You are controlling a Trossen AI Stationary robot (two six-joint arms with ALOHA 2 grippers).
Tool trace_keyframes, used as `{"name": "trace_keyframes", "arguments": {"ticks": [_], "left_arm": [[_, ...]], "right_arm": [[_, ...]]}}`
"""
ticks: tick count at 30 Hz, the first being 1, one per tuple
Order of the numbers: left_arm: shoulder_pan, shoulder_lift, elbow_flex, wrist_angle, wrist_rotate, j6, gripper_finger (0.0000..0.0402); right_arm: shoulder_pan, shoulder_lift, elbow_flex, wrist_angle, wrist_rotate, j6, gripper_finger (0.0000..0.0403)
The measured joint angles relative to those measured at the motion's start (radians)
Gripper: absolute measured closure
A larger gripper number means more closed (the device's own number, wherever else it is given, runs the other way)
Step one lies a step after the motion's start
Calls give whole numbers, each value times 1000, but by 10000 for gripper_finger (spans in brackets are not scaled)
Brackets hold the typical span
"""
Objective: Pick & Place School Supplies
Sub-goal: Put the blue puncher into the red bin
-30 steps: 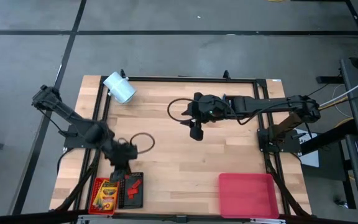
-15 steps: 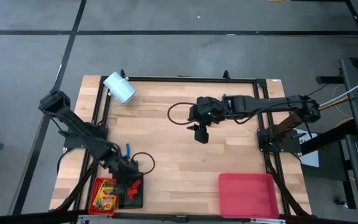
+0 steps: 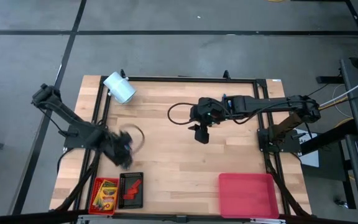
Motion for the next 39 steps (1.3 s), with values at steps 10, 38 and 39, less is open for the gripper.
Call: {"name": "trace_keyframes", "arguments": {"ticks": [10,38,39], "left_arm": [[160,-29,-140,35,172,-589,226],[407,236,-153,325,124,-196,368],[428,216,-140,346,79,-158,368]], "right_arm": [[0,0,0,0,71,-3,222],[23,-5,-1,-28,71,-23,222],[23,-10,-1,-41,75,-23,222]]}}
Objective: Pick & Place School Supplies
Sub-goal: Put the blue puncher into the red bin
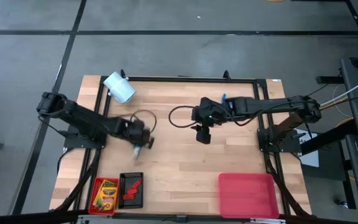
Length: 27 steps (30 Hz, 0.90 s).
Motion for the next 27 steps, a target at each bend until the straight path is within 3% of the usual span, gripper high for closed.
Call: {"name": "trace_keyframes", "arguments": {"ticks": [3,6,8,11,14,17,20,27], "left_arm": [[71,-58,29,60,-68,151,368],[167,-133,59,274,-85,363,368],[236,-168,53,507,43,558,368],[324,-185,53,924,437,741,368],[396,-162,56,1246,703,664,368],[425,-129,60,1377,810,601,368],[419,-92,99,1436,846,593,368],[389,80,253,1424,845,617,368]], "right_arm": [[0,-28,0,-49,62,0,222],[0,-75,-1,-97,124,-1,222],[-5,-125,-10,-86,141,-6,222],[-25,-223,-55,52,82,-3,222],[-62,-329,-126,275,-58,55,222],[-112,-414,-218,470,-218,166,222],[-138,-445,-315,636,-293,280,222],[-153,-407,-444,813,-285,471,211]]}}
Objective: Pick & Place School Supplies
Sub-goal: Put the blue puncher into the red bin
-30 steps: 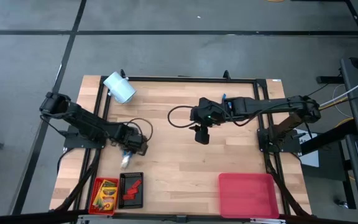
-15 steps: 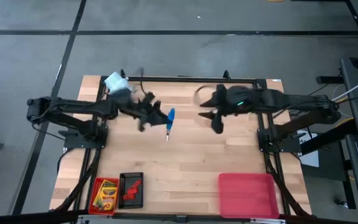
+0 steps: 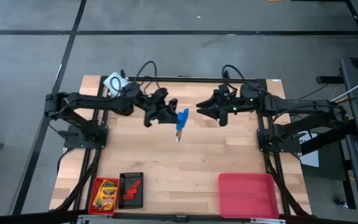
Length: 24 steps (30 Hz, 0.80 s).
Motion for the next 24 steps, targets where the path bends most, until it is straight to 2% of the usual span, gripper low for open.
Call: {"name": "trace_keyframes", "arguments": {"ticks": [4,10,24], "left_arm": [[-2,94,76,-16,-7,20,368],[-2,175,144,-11,5,23,368],[34,176,147,0,-43,45,368]], "right_arm": [[1,13,-1,55,16,16,195],[1,15,-1,31,38,20,188],[1,15,-1,-14,65,15,188]]}}
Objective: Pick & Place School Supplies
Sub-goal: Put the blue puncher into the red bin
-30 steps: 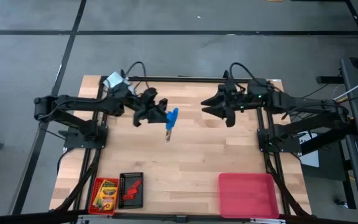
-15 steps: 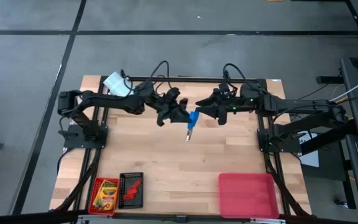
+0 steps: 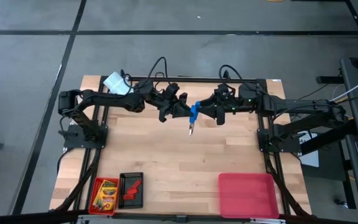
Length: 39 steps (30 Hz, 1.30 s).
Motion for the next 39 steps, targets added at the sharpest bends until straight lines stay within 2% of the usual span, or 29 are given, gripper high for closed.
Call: {"name": "trace_keyframes", "arguments": {"ticks": [5,10,13,18,23,27,34,36,38,39], "left_arm": [[-1,0,7,0,-5,5,368],[0,0,16,1,-5,6,368],[0,0,16,1,-5,6,368],[-1,0,16,-4,-12,9,368],[-1,0,16,-4,-21,1,364],[0,0,16,-2,-27,-32,324],[31,-83,19,6,30,-63,215],[33,-123,20,-78,64,-32,194],[33,-176,20,-347,77,61,185],[33,-203,21,-536,42,138,184]], "right_arm": [[0,0,0,-11,6,-11,202],[0,0,0,-12,30,-35,238],[0,1,0,-11,34,-47,274],[2,12,1,-1,34,-80,359],[9,15,1,4,49,-101,361],[8,16,1,14,49,-117,361],[26,16,1,7,45,-116,362],[29,16,1,-1,48,-116,363],[30,15,1,-28,47,-115,363],[30,11,1,-58,45,-116,363]]}}
